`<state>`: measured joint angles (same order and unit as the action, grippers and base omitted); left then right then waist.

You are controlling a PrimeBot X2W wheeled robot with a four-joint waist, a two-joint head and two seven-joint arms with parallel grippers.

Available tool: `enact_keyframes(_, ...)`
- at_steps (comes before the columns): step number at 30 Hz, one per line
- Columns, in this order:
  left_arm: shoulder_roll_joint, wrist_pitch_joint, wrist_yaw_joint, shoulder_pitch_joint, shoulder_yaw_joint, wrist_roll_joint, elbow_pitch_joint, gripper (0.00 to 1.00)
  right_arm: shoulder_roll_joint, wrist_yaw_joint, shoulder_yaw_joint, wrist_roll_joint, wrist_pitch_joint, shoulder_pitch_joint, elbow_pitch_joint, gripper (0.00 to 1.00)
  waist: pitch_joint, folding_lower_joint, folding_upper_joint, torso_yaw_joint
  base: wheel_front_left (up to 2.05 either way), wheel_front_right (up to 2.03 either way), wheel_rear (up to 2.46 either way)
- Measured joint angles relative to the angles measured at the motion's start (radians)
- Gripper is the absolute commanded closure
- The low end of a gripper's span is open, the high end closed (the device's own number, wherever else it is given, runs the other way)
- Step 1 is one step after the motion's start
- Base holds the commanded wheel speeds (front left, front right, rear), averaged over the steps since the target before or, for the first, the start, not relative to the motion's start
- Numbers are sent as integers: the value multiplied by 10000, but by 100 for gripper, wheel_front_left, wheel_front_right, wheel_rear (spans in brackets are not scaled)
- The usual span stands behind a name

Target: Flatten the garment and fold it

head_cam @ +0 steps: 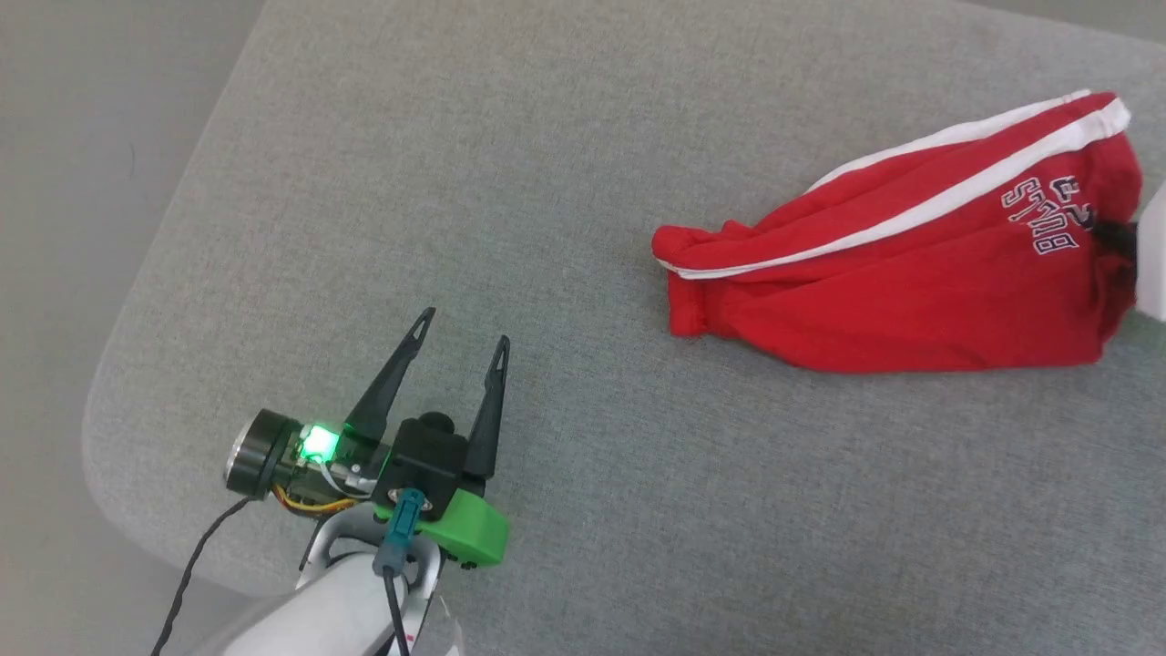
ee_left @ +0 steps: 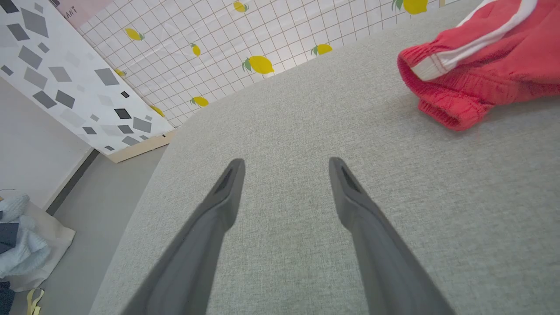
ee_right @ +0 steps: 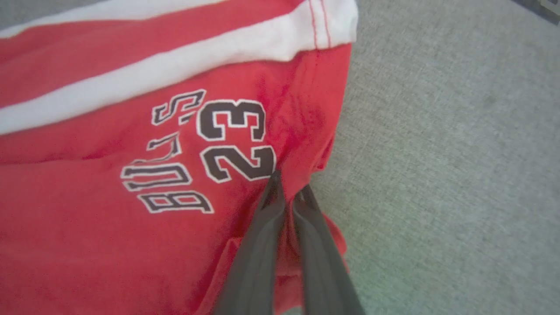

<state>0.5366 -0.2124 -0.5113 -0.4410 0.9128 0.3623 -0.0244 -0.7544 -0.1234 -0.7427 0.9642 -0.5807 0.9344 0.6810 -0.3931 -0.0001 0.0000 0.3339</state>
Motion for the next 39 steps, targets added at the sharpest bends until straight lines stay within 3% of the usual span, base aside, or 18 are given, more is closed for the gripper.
enact_keyframes(10,-25,192,105,14,88,276,-171,0,-63,-27,828,234,593,-1174,282,100,778,1,0,-313,0,0,0)
enact_keyframes(19,2,366,163,317,151,566,-295,0,-232,-38,2562,1254,813,-3309,819,100,1536,1,1,-806,0,0,0)
enact_keyframes(27,111,589,184,423,203,685,-249,0,-232,-38,3866,1007,1659,-4605,1135,100,1888,1,1,-1339,0,0,0)
enact_keyframes(33,123,765,221,425,284,708,-226,0,297,-38,4587,470,2111,-4692,391,100,2004,1,1,-1554,0,0,0)
enact_keyframes(39,134,897,265,463,382,826,-238,0,757,-36,5166,46,1749,-4663,-1154,100,2239,0,0,-1546,0,0,0)
